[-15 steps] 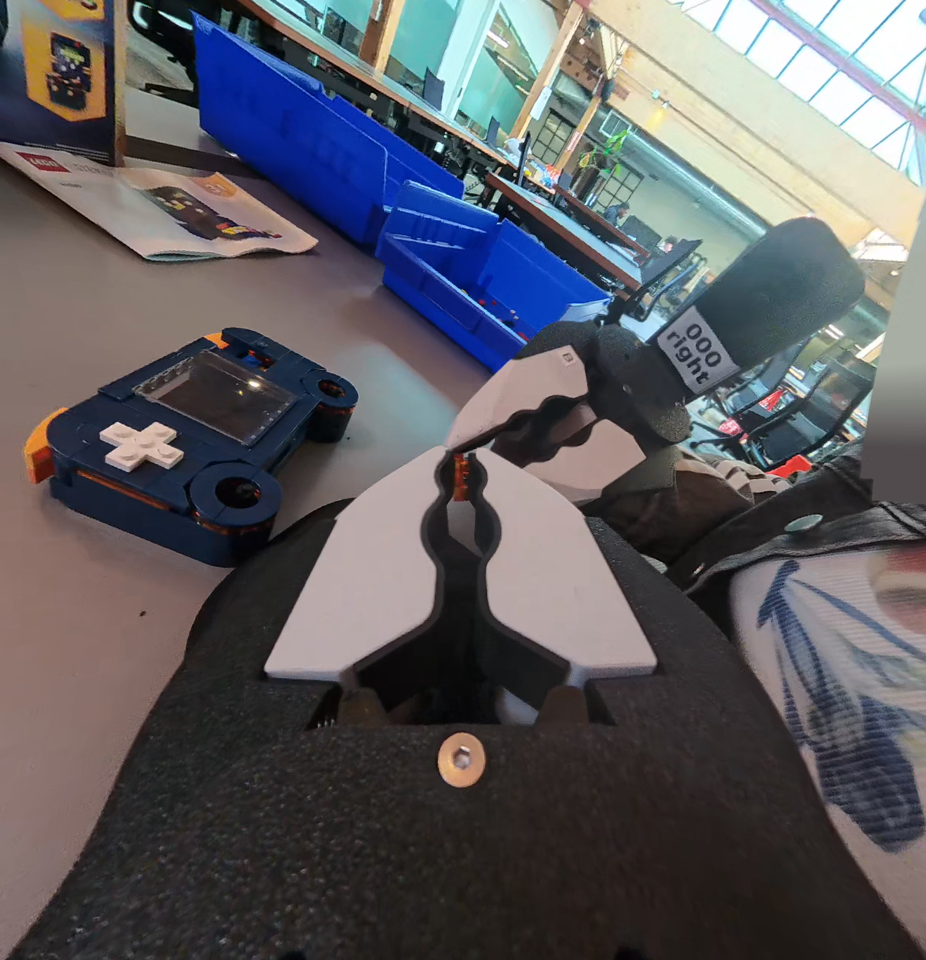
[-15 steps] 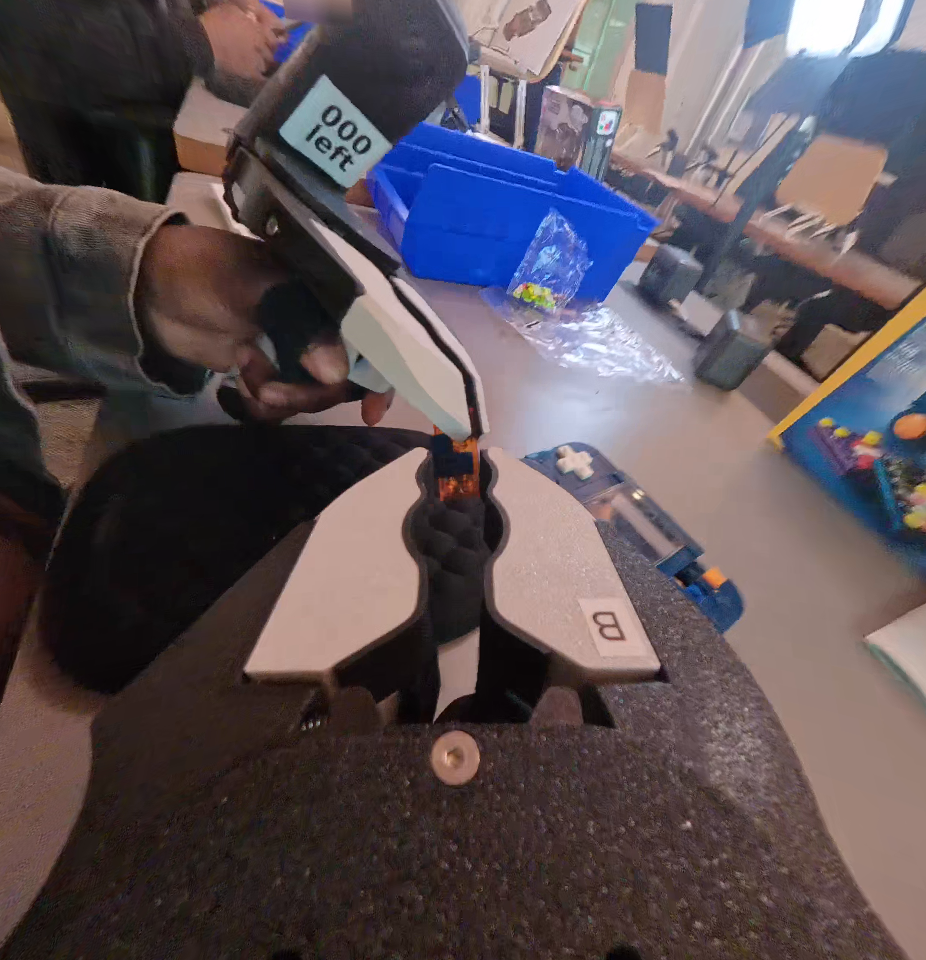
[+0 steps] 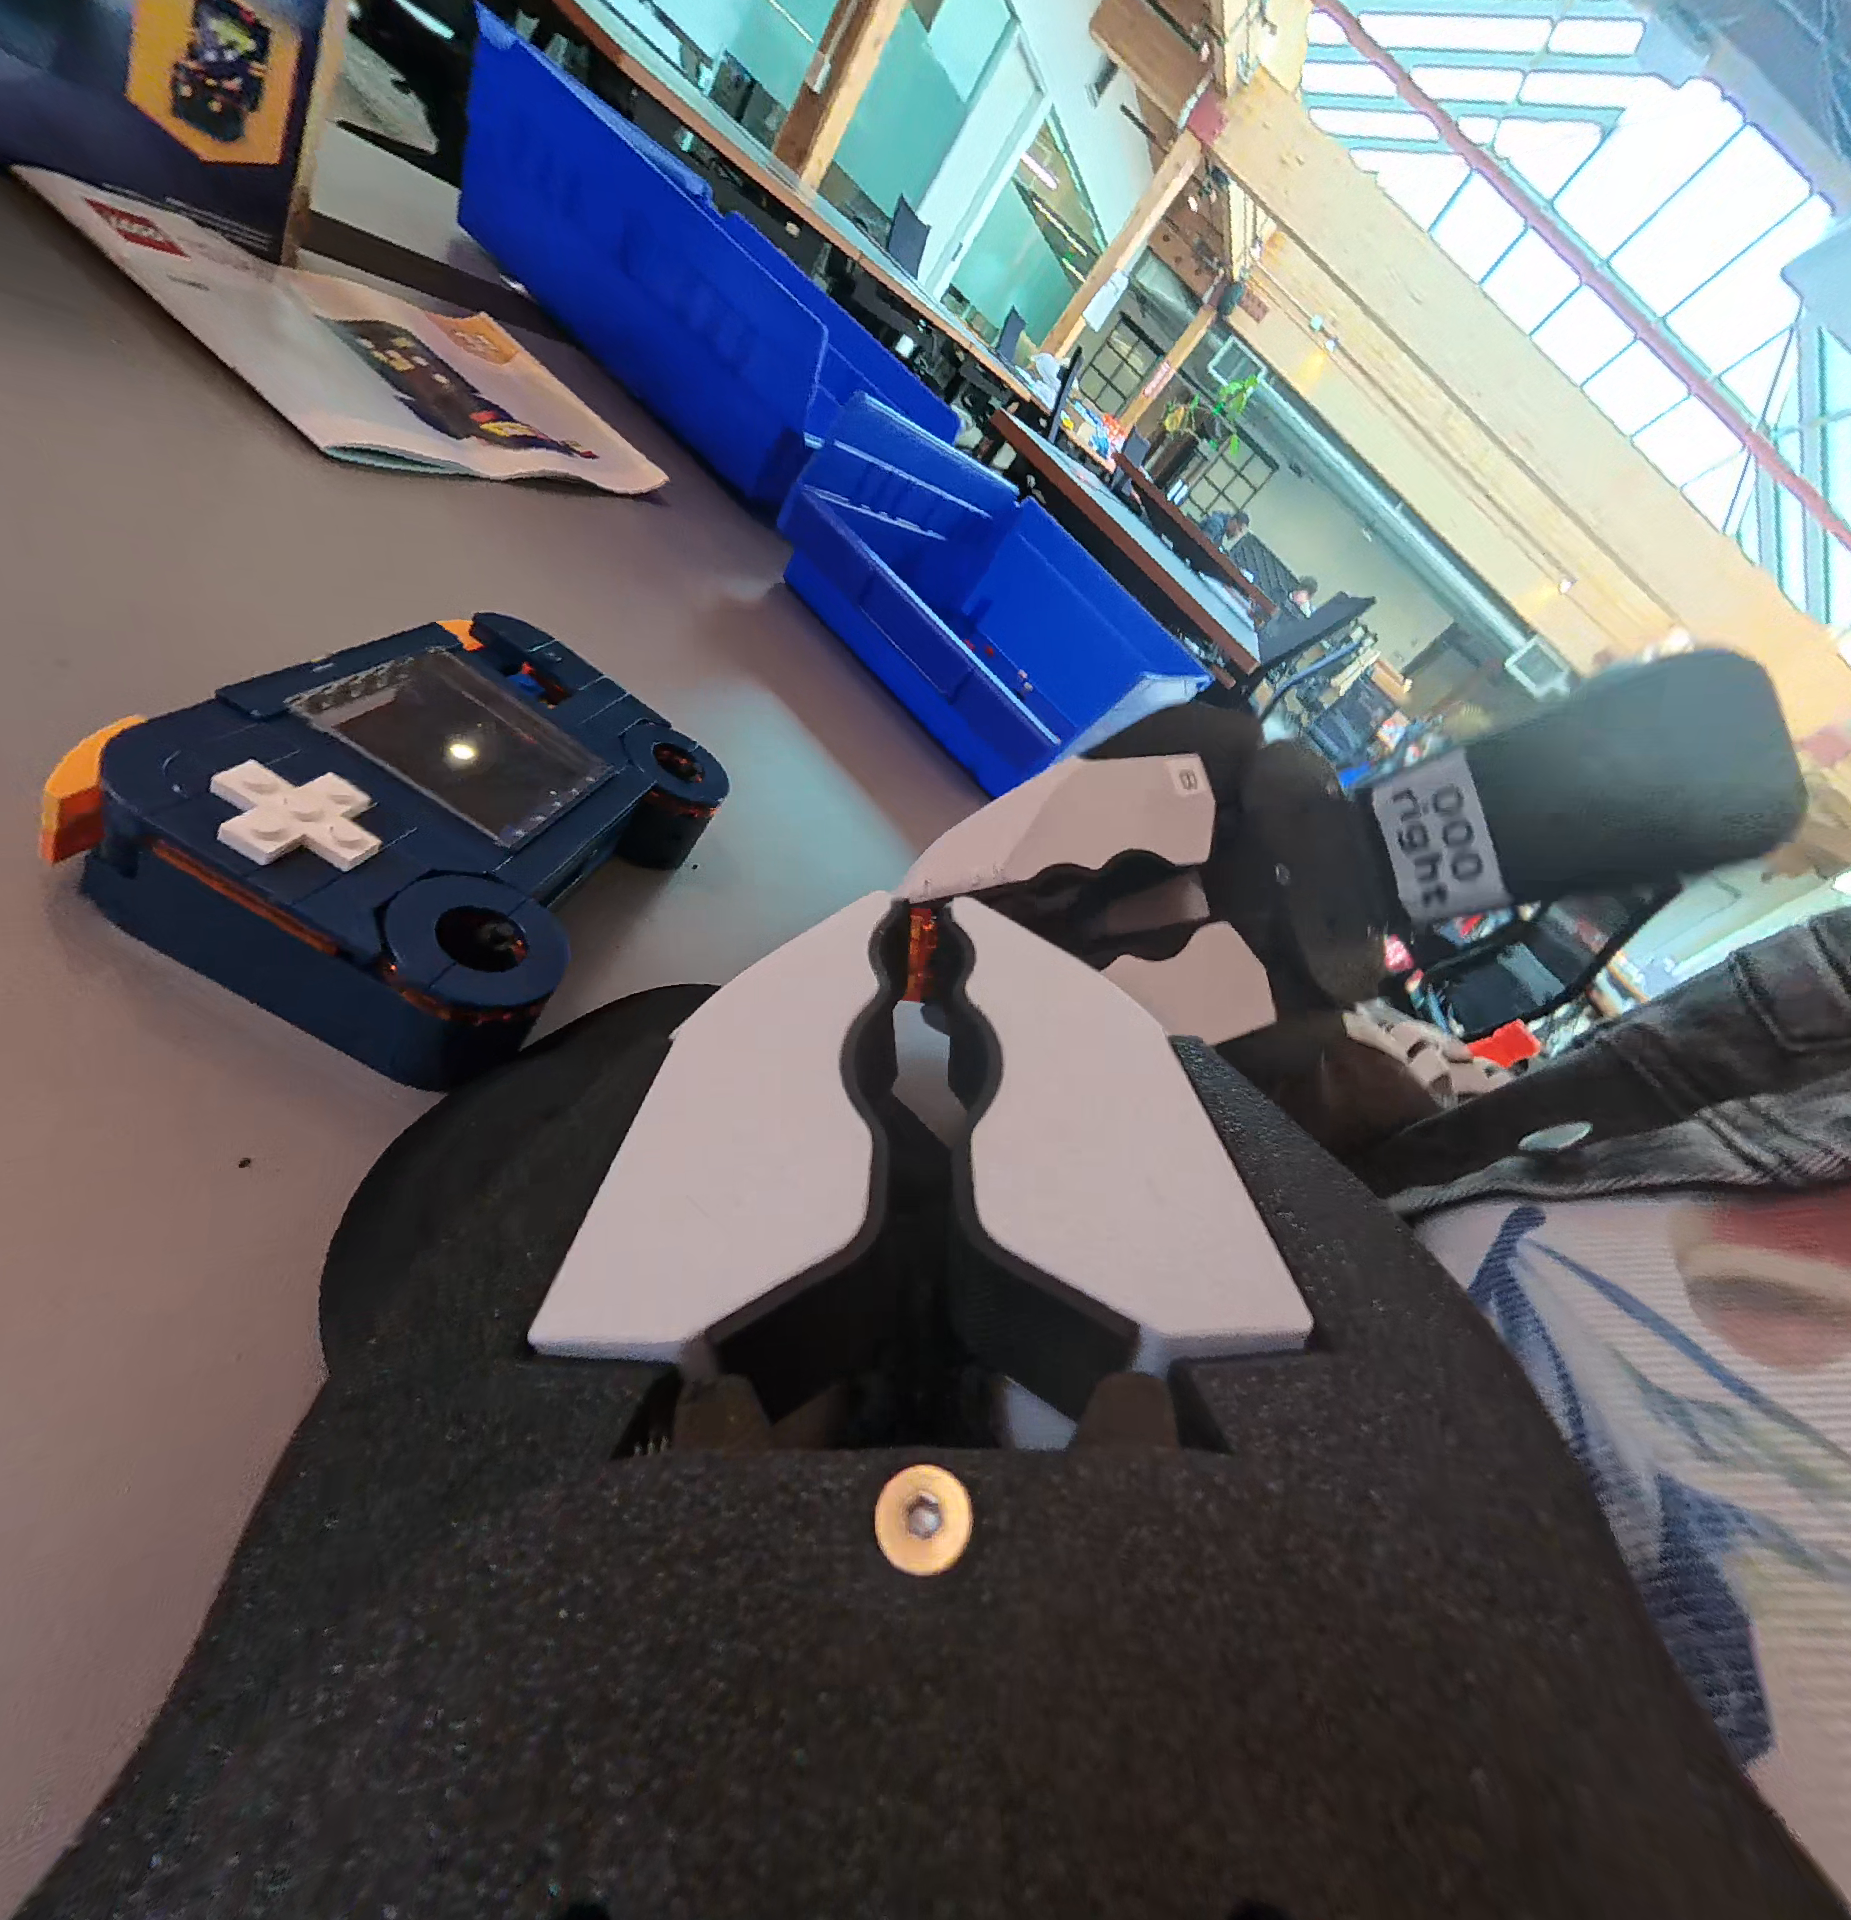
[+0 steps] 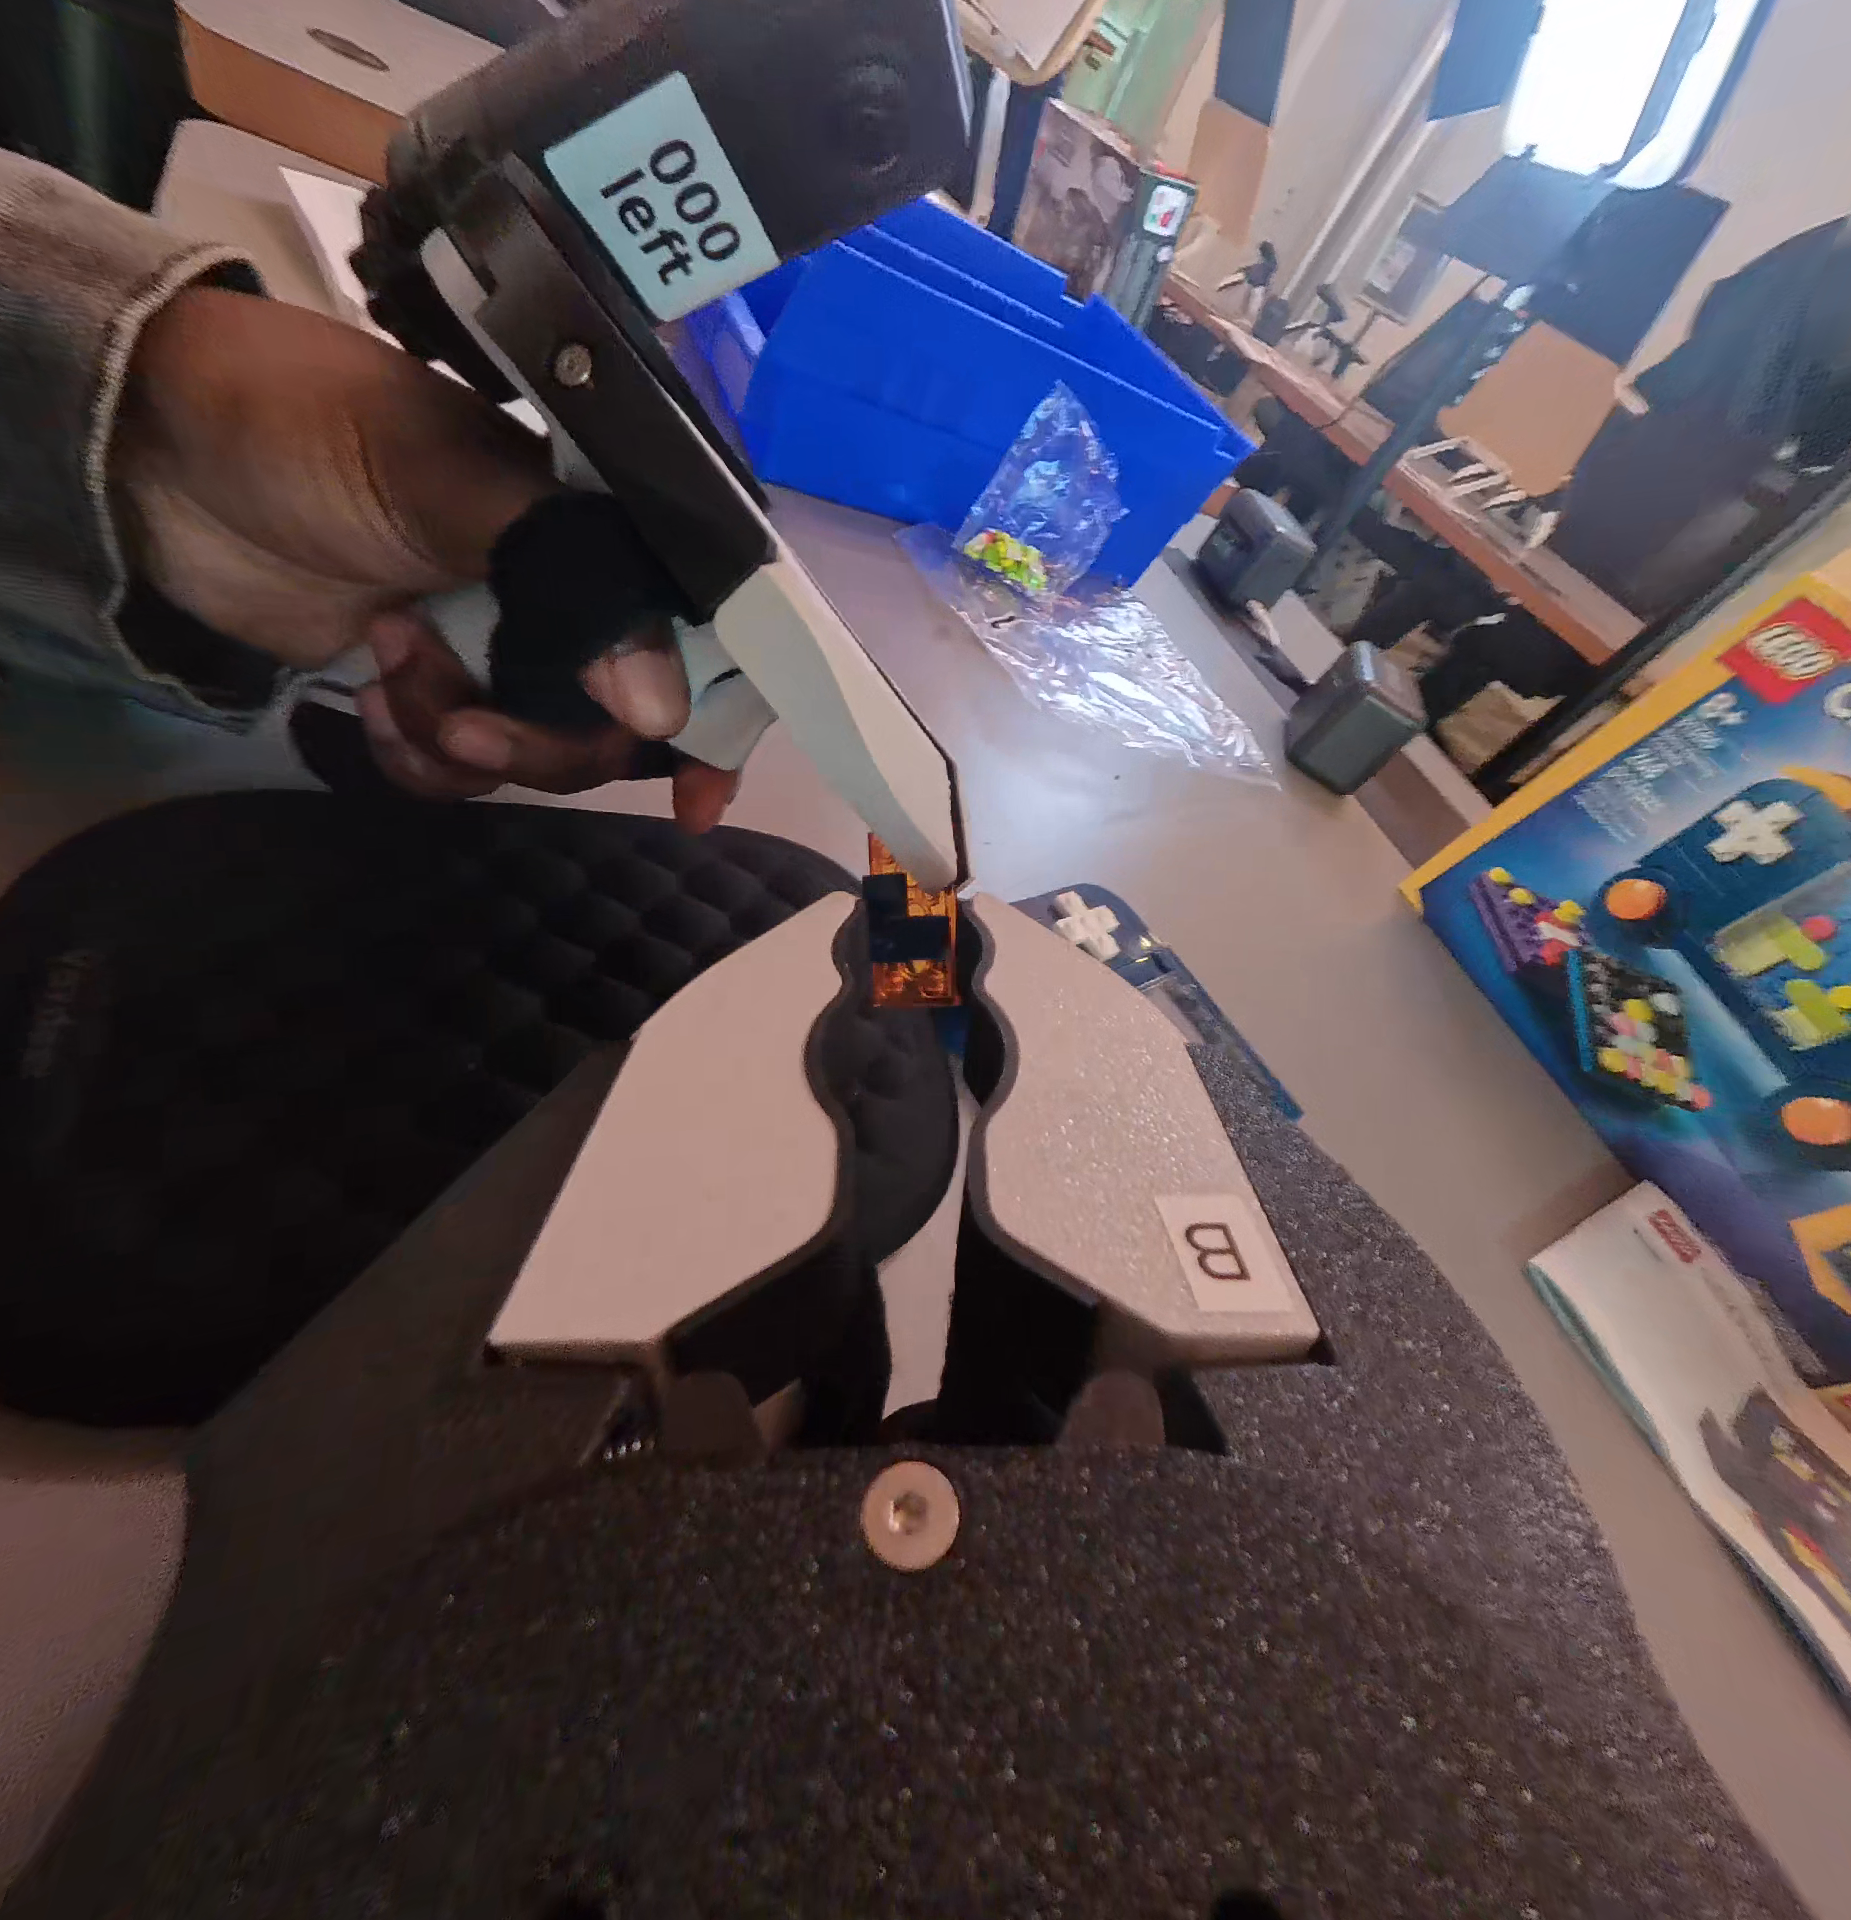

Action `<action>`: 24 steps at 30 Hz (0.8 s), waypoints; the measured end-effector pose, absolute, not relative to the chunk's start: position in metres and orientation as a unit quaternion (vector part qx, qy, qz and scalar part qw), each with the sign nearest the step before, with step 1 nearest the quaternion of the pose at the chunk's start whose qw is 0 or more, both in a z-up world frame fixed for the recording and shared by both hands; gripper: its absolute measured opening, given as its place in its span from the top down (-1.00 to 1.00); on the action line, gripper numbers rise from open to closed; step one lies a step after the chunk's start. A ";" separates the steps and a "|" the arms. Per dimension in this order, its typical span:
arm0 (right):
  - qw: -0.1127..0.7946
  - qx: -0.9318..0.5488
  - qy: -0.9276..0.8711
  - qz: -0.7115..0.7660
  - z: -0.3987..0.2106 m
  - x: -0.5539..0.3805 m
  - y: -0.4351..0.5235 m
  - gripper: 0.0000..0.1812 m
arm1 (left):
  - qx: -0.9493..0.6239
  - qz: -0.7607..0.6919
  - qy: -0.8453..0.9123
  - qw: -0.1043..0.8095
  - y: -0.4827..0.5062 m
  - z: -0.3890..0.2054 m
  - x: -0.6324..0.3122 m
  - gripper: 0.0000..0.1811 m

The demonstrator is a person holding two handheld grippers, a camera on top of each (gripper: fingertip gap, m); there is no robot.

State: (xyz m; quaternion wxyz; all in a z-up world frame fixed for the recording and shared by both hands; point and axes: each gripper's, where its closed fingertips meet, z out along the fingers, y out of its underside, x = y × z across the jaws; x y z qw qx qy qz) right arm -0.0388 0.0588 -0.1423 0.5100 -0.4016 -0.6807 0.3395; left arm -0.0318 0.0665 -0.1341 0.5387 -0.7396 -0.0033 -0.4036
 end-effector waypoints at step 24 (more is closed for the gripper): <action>0.620 -0.407 -0.641 0.196 -0.134 -0.048 0.056 1.00 | -0.711 -0.405 -0.109 0.564 0.069 -0.127 -0.058 0.95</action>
